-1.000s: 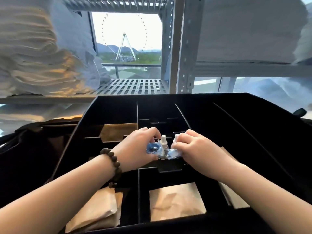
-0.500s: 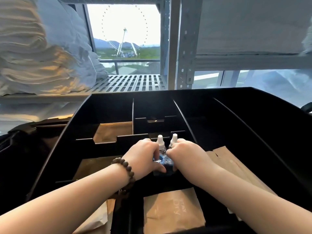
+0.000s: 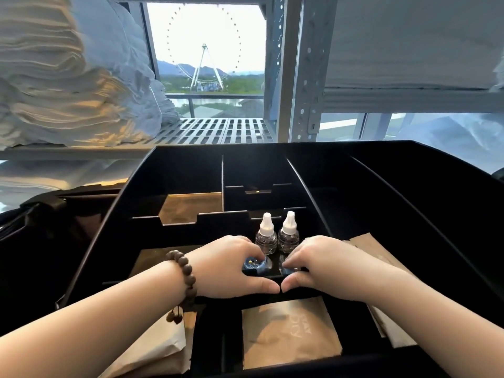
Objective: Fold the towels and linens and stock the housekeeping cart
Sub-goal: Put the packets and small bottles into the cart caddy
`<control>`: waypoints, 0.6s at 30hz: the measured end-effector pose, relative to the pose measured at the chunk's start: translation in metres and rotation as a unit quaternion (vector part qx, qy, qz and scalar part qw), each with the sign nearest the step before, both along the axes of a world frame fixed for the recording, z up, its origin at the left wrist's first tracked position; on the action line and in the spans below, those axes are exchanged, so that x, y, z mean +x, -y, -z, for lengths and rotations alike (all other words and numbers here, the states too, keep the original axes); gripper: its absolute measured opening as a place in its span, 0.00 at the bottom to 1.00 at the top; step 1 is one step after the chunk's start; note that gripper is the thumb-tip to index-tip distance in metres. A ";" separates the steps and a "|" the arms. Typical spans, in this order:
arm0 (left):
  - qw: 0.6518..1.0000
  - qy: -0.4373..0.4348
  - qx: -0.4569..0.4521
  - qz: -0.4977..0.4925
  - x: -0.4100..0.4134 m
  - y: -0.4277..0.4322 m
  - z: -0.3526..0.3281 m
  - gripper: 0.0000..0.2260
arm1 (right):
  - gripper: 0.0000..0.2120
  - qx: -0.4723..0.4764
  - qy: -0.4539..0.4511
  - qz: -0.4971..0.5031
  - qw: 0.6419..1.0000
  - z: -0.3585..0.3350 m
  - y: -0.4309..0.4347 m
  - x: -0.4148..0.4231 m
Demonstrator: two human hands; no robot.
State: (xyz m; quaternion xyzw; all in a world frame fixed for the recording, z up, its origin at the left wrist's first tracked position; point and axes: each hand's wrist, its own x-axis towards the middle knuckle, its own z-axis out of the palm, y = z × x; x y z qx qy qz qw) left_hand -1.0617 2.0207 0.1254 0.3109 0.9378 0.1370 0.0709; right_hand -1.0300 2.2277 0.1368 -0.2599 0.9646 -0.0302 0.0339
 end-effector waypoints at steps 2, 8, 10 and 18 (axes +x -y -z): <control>0.999 0.022 -0.032 0.012 0.003 -0.002 0.002 0.35 | 0.33 0.050 -0.001 -0.019 0.999 0.003 -0.001 0.006; 0.995 0.046 -0.081 0.039 0.010 -0.013 0.004 0.37 | 0.36 0.141 -0.032 -0.021 0.989 0.013 -0.003 0.003; 0.994 0.048 -0.085 0.044 0.011 -0.015 0.005 0.37 | 0.36 0.161 -0.033 -0.017 0.986 0.013 -0.002 0.002; 0.997 0.021 -0.051 0.048 0.007 -0.013 0.007 0.38 | 0.34 0.183 -0.023 0.020 0.983 0.013 0.007 -0.002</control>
